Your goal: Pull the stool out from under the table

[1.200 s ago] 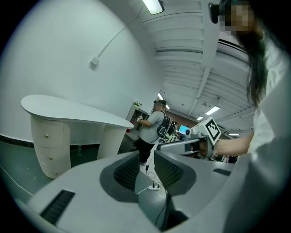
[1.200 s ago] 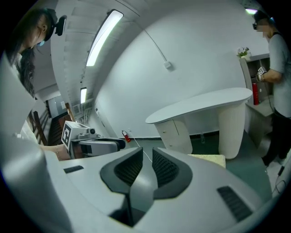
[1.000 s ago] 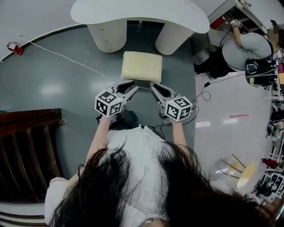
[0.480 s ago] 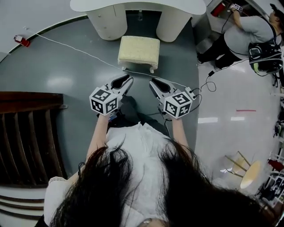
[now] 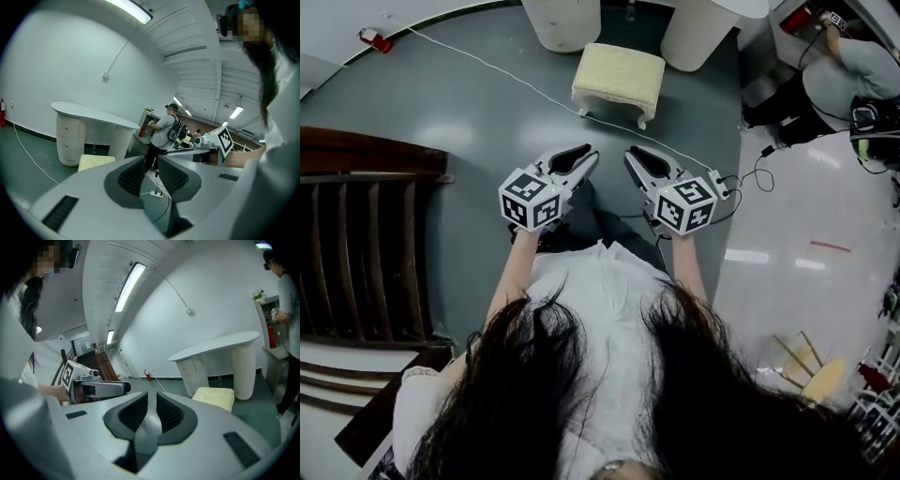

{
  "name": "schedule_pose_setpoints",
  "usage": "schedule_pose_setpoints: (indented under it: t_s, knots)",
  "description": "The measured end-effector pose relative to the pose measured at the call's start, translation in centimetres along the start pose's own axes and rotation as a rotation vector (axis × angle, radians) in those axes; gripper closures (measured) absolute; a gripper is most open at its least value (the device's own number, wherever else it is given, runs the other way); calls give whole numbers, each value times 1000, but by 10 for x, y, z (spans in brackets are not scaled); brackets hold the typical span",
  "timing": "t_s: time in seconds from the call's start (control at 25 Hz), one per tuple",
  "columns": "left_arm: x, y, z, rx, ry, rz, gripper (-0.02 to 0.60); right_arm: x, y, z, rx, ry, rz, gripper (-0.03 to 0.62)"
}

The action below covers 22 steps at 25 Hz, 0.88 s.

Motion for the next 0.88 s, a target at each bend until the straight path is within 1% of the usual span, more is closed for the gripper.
schedule_pose_setpoints:
  t_s: [0.32, 0.6, 0.88]
  knots:
    - [-13, -5, -15, -13, 23, 17, 485, 15, -7, 0, 14, 43, -47, 523]
    - [-15, -1, -19, -19, 26, 37, 485, 21, -3, 0, 6, 51, -71, 525]
    - [-22, 1, -24, -30, 14, 42, 485, 30, -7, -9, -6, 45, -76, 525]
Point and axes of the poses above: the fingertips, and each gripper's own axes: z forward along the fingers, x to its left, y out of its top, the point moved 10 cm from there along -z, backward along the fingers, and after that the axes turned 12 degrees about z, right-handed, at the moved point
